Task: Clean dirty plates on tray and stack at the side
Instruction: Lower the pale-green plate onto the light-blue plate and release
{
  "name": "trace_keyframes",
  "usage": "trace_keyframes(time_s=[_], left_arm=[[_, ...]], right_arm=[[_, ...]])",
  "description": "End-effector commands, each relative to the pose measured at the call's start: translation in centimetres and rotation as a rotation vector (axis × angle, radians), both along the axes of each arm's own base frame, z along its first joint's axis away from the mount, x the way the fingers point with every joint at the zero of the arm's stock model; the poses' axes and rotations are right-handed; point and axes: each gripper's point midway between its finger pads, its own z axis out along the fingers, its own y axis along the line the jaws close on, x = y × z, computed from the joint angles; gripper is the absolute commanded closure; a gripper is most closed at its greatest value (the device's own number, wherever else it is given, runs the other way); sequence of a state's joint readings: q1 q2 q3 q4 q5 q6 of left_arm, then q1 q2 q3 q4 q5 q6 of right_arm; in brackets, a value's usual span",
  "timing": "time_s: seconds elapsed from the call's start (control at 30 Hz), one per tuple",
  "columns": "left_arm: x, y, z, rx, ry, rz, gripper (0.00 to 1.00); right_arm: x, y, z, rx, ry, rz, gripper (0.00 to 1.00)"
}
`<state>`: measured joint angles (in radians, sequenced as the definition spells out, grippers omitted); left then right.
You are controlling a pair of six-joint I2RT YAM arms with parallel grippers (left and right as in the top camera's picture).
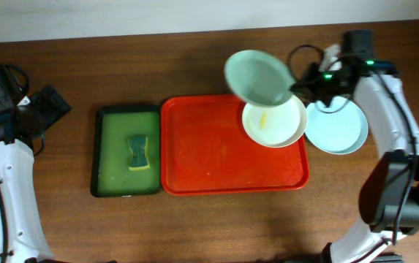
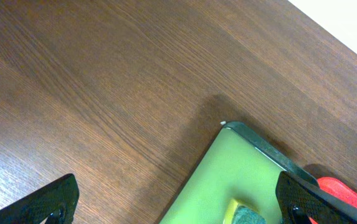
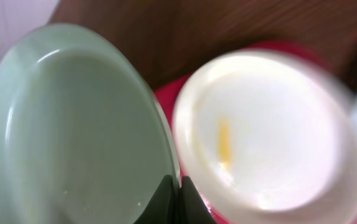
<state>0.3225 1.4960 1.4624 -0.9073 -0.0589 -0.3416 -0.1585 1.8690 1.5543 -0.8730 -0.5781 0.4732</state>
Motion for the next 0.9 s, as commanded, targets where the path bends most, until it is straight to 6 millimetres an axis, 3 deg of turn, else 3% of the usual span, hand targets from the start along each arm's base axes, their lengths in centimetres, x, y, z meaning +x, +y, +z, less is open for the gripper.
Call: trace_keyframes(time_s=[0.0, 0.1, 0.23, 0.37, 0.43, 0.47, 0.53, 0.6, 0.7, 0.8, 0.87], left_arm=[[-0.2, 0.2, 0.8, -0.001, -0.024, 0.014, 0.01], [-0.2, 0.2, 0.8, -0.001, -0.024, 0.014, 0.01], [-0.1, 0.2, 0.8, -0.001, -0.024, 0.013, 0.01], [-0.1, 0.2, 0.7, -0.002, -0.022, 0.014, 0.01], [-0.1, 0.2, 0.7, -0.002, -0.022, 0.013, 0.01], [-0.1, 0.1, 0.7, -0.002, -0.022, 0.012, 0.01], [-0.1, 0.1, 0.7, -0.002, -0.022, 0.012, 0.01], [-0.1, 0.1, 0.7, -0.002, -0.022, 0.012, 0.01], [-0.1, 0.1, 0.7, -0.002, -0.022, 0.012, 0.01], [-0.1, 0.1, 0.7, -0.002, -0.022, 0.012, 0.01], [-0.1, 0.1, 0.7, -0.002, -0.022, 0.012, 0.01]], right_arm=[[-2.7, -9.2, -0.9, -0.056, 0.065, -0.144, 0.96], [-8.5, -19.1, -3.3, -0.265, 0.276, -0.382, 0.96], [-12.5, -23.5, -4.1, -0.43, 0.412, -0.474, 0.96], [-12.2, -22.6, -4.6, -0.49, 0.434, -0.431, 0.96], [-11.2, -21.2, -4.7, -0.499, 0.422, -0.388, 0.96], [-10.7, -20.5, -4.7, -0.505, 0.412, -0.366, 0.91], [-10.5, -20.0, -4.7, -0.507, 0.408, -0.352, 0.62], [-10.5, -19.6, -4.7, -0.514, 0.407, -0.312, 0.42], [-9.4, -17.0, -4.6, -0.453, 0.335, -0.144, 0.43], [-7.0, -11.8, -4.4, -0.438, 0.207, 0.11, 0.53], [-5.9, -9.2, -4.3, -0.466, 0.174, 0.184, 0.55]])
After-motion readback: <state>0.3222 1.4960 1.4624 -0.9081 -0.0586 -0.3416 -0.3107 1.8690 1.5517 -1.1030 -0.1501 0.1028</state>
